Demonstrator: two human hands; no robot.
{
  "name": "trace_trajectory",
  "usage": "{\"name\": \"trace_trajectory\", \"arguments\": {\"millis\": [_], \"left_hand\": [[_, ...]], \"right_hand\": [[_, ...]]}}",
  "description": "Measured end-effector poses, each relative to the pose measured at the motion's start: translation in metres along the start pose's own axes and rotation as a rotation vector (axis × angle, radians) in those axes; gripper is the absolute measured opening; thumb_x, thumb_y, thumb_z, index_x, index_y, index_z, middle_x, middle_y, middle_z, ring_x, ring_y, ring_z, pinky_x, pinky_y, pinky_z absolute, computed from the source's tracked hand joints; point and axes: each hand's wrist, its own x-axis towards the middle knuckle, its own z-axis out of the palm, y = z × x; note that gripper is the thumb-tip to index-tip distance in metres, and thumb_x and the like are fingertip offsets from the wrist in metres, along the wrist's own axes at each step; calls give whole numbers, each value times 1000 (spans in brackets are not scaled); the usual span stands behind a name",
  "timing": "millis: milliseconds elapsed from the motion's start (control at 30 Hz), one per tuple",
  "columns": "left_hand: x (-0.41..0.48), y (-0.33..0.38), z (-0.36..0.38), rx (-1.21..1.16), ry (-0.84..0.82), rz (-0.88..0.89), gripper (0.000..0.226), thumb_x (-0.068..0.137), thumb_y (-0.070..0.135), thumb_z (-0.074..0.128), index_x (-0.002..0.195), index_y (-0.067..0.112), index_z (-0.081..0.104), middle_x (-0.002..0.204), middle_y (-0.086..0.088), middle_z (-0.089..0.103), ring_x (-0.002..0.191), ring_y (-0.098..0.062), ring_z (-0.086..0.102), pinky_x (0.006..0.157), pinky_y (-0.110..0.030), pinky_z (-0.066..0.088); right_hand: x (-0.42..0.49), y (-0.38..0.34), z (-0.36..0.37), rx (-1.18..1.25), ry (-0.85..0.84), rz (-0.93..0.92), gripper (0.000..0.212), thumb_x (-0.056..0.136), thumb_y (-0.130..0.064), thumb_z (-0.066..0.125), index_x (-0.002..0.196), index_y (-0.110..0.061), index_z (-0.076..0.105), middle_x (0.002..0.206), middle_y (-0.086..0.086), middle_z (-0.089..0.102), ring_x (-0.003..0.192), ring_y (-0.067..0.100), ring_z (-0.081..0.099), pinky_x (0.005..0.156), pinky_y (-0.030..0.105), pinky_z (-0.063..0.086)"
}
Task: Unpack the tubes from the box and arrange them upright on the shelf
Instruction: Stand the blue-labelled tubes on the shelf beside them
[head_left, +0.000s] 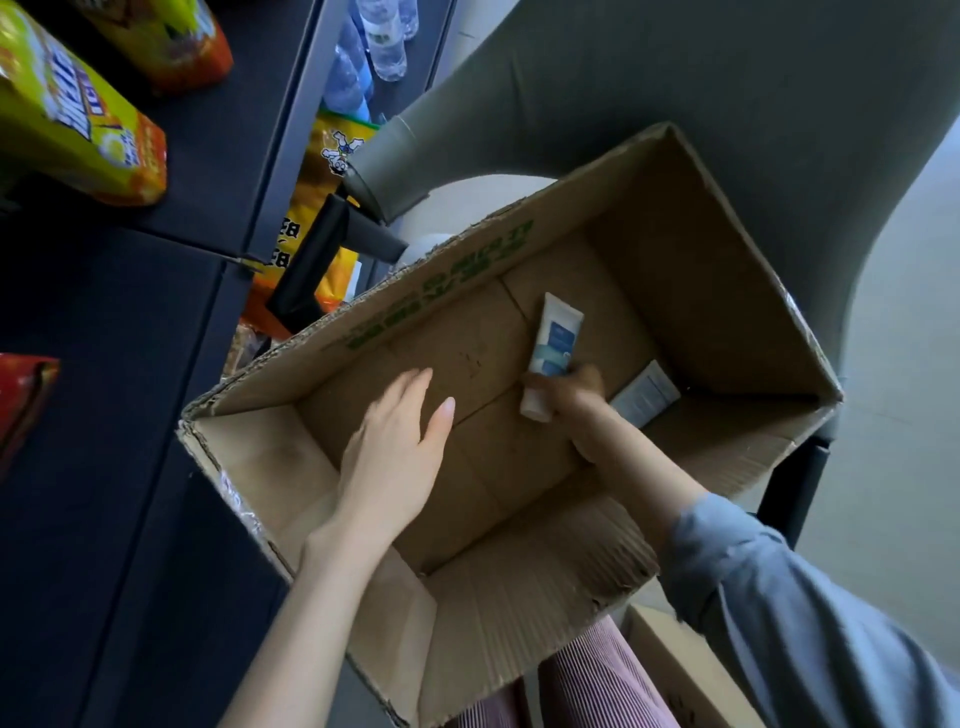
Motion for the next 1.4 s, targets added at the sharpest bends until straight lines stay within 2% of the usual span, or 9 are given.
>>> {"name": "trace_trajectory", "arguments": {"millis": [133,300,433,667,767,867,967,1200,1400], "left_hand": [[1,8,4,-236,50,-18,44,97,35,46,138,19,45,142,1,46,127,-16,45,95,-22,34],[2,29,4,-638,182,-122,45,92,30,57,133,16,47,127,0,55,103,-4,58,66,-1,43],[0,38,4,-828,228,-126,22,90,22,61,109,11,57,108,-5,67,86,-3,66,66,-12,51],[-8,31,9,-861,134,-118,33,82,25,70,112,14,61,102,3,68,90,-5,68,65,-13,53],[-7,24,8,-866,158,-113,27,82,21,70,107,14,63,97,5,70,88,0,68,64,-13,52],[-5,14,5,-938,166,-147,12,83,17,69,94,19,65,86,10,72,82,-2,69,62,-13,52],[-3,3,-1,-930,171,-157,10,83,19,69,89,25,65,85,12,73,84,-3,70,65,-16,54],[-2,-6,-10,-847,140,-99,15,76,33,71,89,29,64,86,22,71,87,0,68,66,-15,54],[-6,-4,-6,-868,123,-85,31,67,43,69,93,27,64,92,17,72,91,-4,68,74,-21,56]], "right_hand": [[-43,-7,6,32,-123,-190,60,79,-14,75,130,-7,45,116,7,60,95,18,62,72,26,54],[-96,-3,11,-186,-78,-525,65,72,-23,80,129,-17,50,117,-6,56,104,10,57,92,37,50],[-126,8,22,-156,-30,-640,56,71,-26,78,121,-27,54,107,-17,54,94,0,58,89,33,50],[-136,20,28,-43,34,-707,52,79,-20,74,125,-25,51,107,-20,50,99,-9,54,82,27,52],[-132,20,23,-122,-101,-730,61,80,-23,74,132,-21,44,118,-11,50,106,-6,52,85,19,50],[-122,15,9,-218,-242,-687,100,68,-46,76,147,-19,21,141,-1,37,126,3,41,102,16,38],[-102,6,-6,-234,-151,-592,119,57,-59,71,150,-16,10,149,7,25,137,13,29,111,24,27],[-18,12,-32,-141,126,-167,101,87,-27,67,150,-13,-10,159,13,-5,146,29,10,117,41,21],[22,20,-27,-104,297,208,91,90,-26,61,150,-6,-4,156,19,3,142,35,16,115,42,21]]}}
